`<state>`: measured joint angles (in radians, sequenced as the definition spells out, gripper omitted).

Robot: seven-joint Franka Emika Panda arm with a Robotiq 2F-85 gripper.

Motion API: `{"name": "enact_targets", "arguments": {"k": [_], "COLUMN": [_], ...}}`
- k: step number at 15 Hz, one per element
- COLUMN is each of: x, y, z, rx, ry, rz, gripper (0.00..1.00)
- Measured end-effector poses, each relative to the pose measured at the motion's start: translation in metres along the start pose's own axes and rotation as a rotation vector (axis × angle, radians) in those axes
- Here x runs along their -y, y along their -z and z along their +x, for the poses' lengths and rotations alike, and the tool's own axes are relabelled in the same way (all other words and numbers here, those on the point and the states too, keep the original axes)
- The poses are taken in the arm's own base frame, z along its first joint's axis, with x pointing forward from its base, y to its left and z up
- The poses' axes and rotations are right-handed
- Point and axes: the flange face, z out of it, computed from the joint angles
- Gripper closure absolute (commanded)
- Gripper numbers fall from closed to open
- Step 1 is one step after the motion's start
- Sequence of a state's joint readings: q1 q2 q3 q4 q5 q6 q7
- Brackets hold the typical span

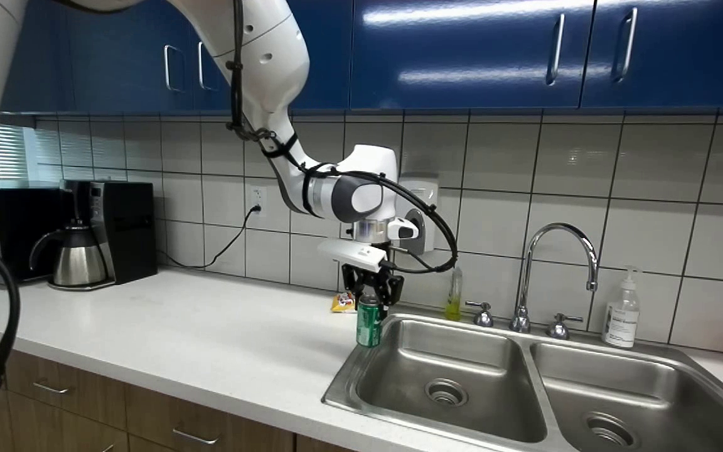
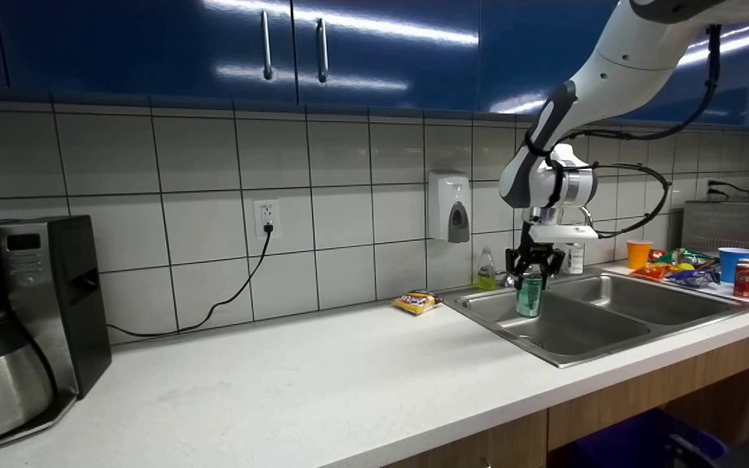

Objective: Place the green soda can onto the left counter

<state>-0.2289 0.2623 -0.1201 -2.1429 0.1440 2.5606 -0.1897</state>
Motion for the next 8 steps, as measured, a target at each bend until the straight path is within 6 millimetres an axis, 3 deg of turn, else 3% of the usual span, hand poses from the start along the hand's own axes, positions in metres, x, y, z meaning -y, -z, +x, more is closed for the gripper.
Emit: {"name": "enact_targets", "arguments": {"k": [8], "x": [0.083], "y": [-0.006], "z": [-0.029], "rx": [0.06], "ry": [0.181], "rz": [0.025], "gripper": [0.62]}}
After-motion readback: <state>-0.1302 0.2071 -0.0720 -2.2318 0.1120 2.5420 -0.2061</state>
